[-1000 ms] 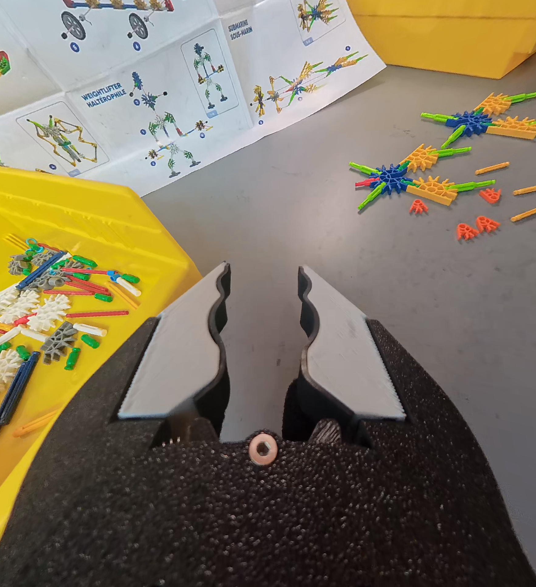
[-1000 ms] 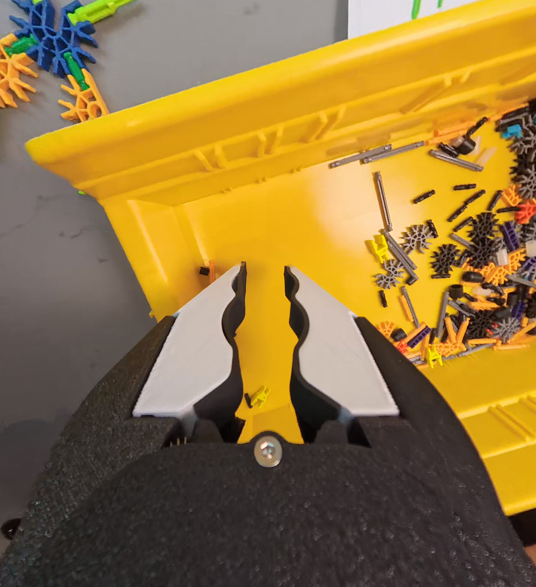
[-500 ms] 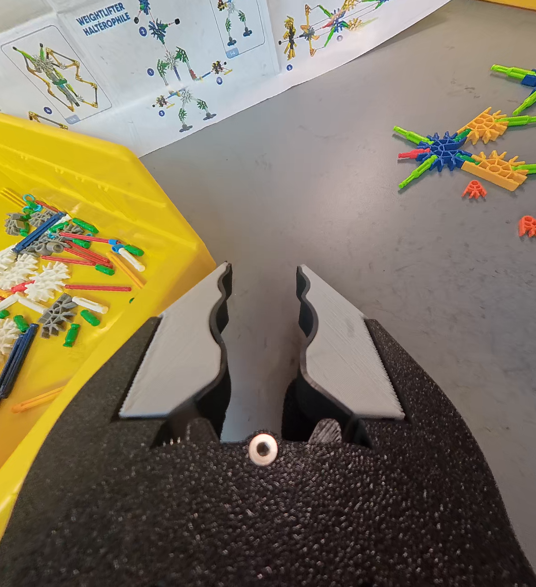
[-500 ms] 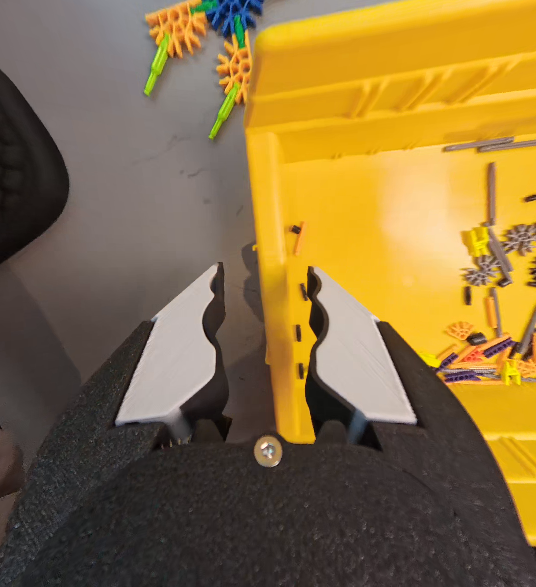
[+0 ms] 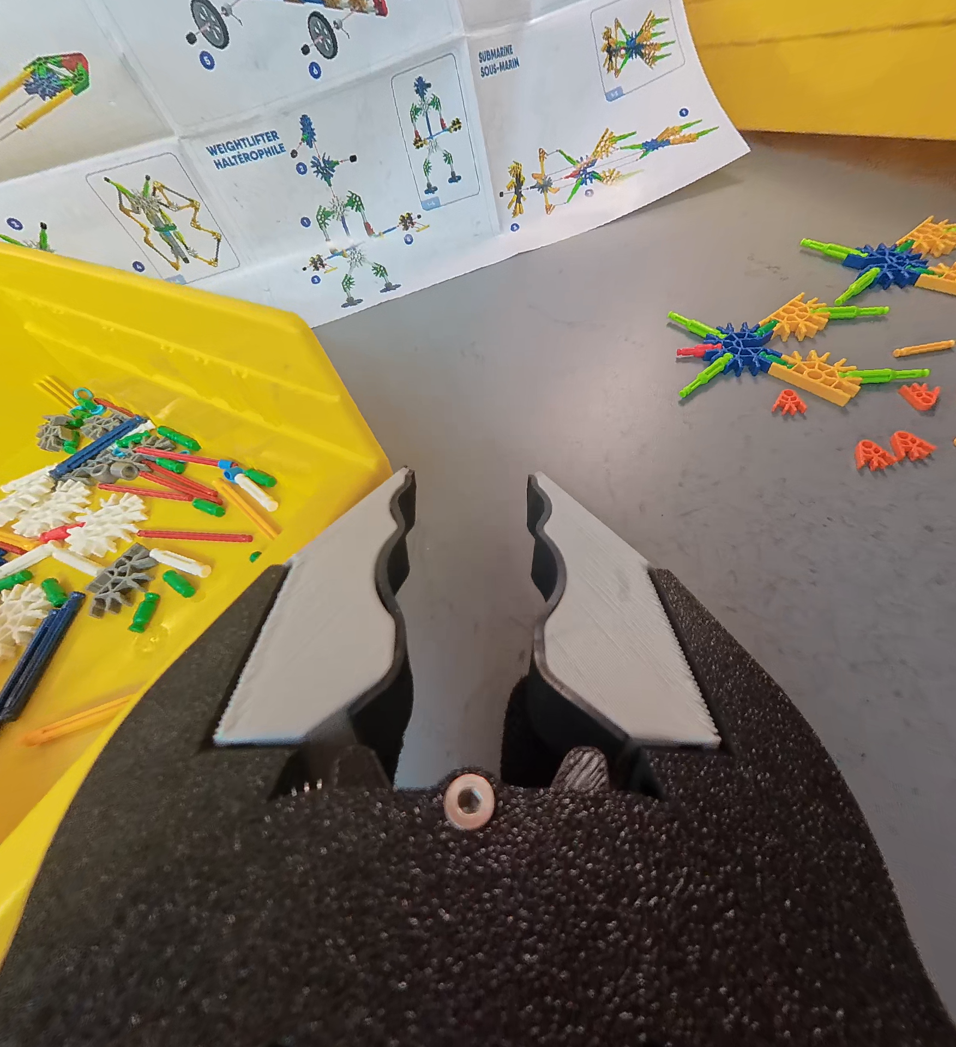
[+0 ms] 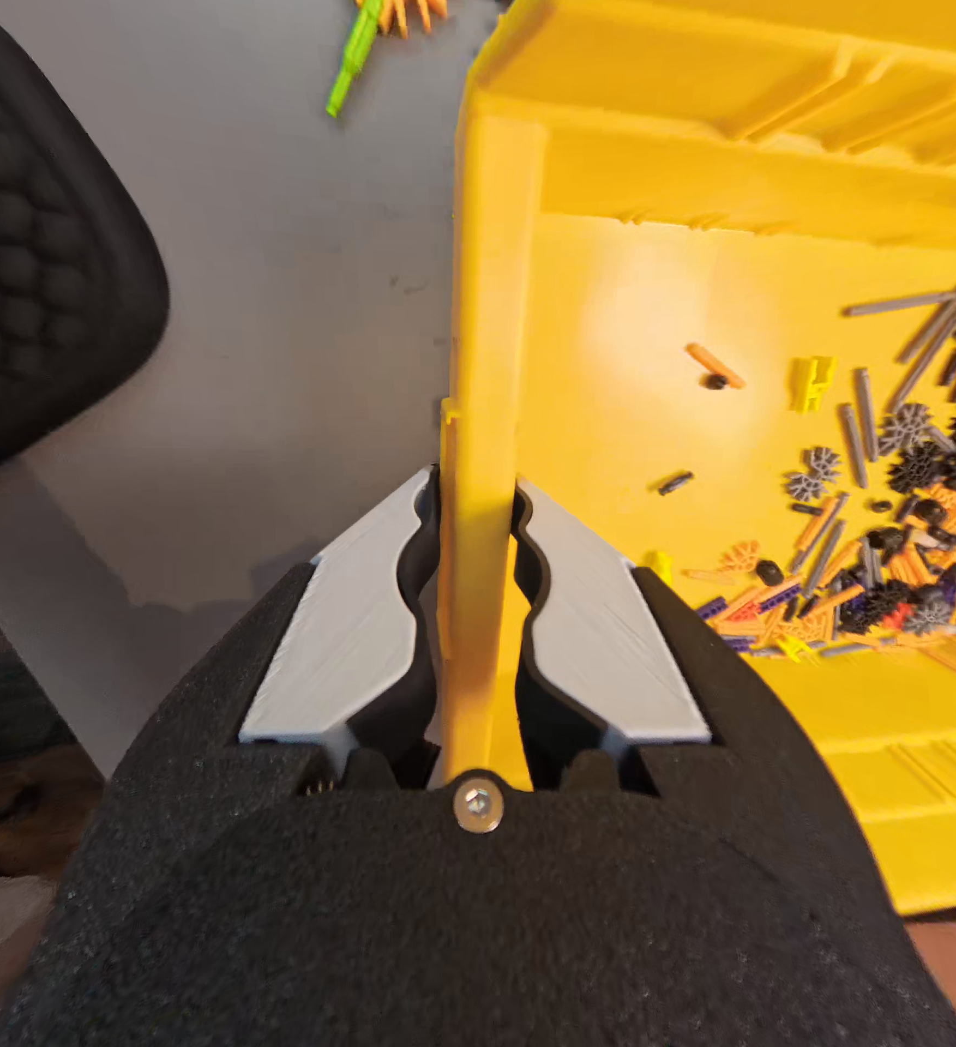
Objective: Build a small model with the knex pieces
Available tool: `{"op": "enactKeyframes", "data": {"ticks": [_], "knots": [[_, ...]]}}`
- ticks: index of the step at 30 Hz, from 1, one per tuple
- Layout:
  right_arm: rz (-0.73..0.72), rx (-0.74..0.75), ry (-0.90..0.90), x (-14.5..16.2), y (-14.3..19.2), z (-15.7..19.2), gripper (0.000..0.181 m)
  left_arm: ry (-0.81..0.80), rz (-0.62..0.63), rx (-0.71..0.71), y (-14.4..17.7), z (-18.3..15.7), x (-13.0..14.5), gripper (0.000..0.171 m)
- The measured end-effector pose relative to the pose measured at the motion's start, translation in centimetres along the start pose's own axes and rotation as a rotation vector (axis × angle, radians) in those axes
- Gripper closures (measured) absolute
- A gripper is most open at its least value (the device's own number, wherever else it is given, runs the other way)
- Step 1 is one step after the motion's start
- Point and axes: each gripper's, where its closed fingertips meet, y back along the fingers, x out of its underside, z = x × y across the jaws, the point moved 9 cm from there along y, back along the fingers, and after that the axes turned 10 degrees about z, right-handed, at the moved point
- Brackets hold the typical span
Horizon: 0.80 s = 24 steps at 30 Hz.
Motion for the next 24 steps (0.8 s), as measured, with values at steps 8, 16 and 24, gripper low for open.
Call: {"op": "enactKeyframes", "data": {"ticks": [8,16,24], "knots": [[0.035,0.040,-0.067,0.4,-3.9,-0.5,0.161,0.026,-0.015,0.025,0.2,0.3,-0.1,0.132],[-0.417,0.093,-0.193,-2.1,-0.2,-5.4,0.144,0.024,-0.004,0.031,0.0,0.4,-0.2,0.132],[-0.344,0.089,-0.140,-4.5,-5.2,-10.0,0.145,0.000,0.003,0.014,-0.1,0.3,-0.3,0.132]]}}
